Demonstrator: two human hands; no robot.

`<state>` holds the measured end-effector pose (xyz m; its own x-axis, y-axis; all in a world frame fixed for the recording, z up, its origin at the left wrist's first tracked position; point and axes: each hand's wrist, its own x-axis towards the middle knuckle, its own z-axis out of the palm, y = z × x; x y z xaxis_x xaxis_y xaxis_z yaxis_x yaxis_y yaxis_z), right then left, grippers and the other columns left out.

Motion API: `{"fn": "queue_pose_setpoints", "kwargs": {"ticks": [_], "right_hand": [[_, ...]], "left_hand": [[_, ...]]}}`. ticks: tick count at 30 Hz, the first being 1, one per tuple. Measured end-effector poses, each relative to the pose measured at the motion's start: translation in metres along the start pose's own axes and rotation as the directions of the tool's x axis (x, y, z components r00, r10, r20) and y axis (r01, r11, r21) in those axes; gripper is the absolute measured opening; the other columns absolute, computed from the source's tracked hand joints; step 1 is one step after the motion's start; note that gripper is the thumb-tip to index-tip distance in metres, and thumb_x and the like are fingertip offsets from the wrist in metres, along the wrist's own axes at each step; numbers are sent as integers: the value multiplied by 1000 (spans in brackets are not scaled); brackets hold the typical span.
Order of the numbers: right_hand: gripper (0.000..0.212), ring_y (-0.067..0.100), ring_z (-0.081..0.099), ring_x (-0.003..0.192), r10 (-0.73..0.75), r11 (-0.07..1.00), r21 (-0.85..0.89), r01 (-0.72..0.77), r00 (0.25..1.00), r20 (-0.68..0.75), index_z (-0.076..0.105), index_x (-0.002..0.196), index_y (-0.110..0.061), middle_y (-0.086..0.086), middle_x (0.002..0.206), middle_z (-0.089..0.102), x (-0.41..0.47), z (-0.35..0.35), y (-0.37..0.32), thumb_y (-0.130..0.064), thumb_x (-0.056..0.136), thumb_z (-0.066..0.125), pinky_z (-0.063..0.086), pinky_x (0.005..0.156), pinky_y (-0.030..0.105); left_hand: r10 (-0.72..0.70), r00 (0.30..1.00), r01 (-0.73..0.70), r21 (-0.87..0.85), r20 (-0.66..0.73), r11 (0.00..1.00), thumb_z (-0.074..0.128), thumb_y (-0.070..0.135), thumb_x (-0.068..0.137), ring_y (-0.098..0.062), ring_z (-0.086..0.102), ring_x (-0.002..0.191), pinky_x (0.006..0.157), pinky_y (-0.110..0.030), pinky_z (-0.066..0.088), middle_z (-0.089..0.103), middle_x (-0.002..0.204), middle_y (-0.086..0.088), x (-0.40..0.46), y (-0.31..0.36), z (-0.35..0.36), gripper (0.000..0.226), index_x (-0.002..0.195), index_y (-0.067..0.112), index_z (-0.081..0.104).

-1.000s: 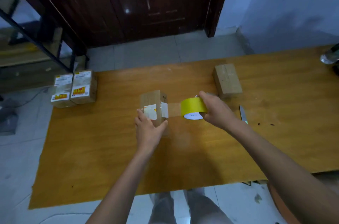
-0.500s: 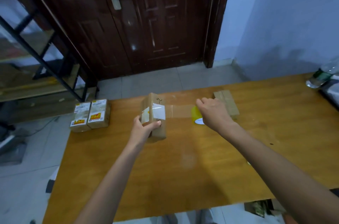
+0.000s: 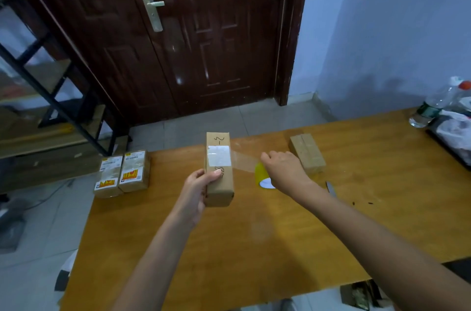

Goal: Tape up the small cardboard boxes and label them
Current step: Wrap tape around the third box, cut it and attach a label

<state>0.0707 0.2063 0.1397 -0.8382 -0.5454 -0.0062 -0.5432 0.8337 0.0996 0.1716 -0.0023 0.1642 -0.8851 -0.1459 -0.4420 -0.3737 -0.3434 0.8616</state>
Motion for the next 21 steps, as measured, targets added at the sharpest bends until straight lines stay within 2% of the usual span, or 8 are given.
{"fn": "queue_pose_setpoints", "kwargs": {"ticks": [3,5,8,10,13,15,18,21], "right_hand": [[42,29,59,84,-9,1000,26,10,1000,-13,46,109,-10,9,95,59,-1,0,-7,7,72,56,34,69,33],[41,28,59,83,-21,999,33,22,999,-26,46,110,-10,9,95,60,-1,0,-12,7,73,55,34,70,33],[42,27,57,79,-40,998,45,41,999,-33,45,110,-10,9,93,59,1,-1,-20,9,74,53,31,69,32],[40,25,53,74,-50,998,48,52,998,-38,45,108,-10,8,90,58,2,-3,-25,8,74,54,33,67,32],[34,23,47,69,-48,997,59,50,998,-48,44,103,-12,7,88,58,4,-6,-33,5,77,56,35,65,31],[31,22,51,72,-50,996,76,54,998,-48,45,104,-12,6,90,58,6,-8,-40,2,79,56,37,67,31],[29,22,59,82,-40,992,117,46,998,-53,46,109,-13,6,94,59,8,-10,-49,-4,84,57,41,71,31],[22,19,59,82,-18,991,128,26,998,-67,45,107,-14,4,94,58,9,-10,-55,-13,89,58,44,72,29]], "left_hand": [[-14,997,22,-114,73,993,69,25,69,-27,67,86,70,-35,58,68,103,-20,-5,2,6,56,117,-2,60],[-41,994,61,-194,105,979,66,23,70,-30,64,88,78,-40,55,65,105,-23,-8,3,10,45,109,-1,65],[-58,988,97,-278,146,956,65,19,73,-37,58,104,101,-53,41,62,115,-26,-12,3,11,41,111,2,66],[-45,984,99,-323,171,941,62,19,79,-38,57,108,105,-56,36,62,119,-26,-13,2,11,43,118,2,62],[-28,980,97,-354,196,930,52,21,84,-40,56,112,103,-57,37,61,124,-26,-16,2,10,49,129,2,54],[-2,973,89,-368,231,926,54,21,84,-40,57,114,99,-56,43,60,129,-25,-18,2,9,49,130,4,54],[32,962,86,-414,271,906,51,24,87,-38,62,111,90,-52,52,60,129,-24,-20,1,10,43,123,7,65],[50,956,92,-459,288,884,42,27,90,-36,64,111,86,-48,56,60,131,-23,-22,1,10,43,118,9,70]]}}
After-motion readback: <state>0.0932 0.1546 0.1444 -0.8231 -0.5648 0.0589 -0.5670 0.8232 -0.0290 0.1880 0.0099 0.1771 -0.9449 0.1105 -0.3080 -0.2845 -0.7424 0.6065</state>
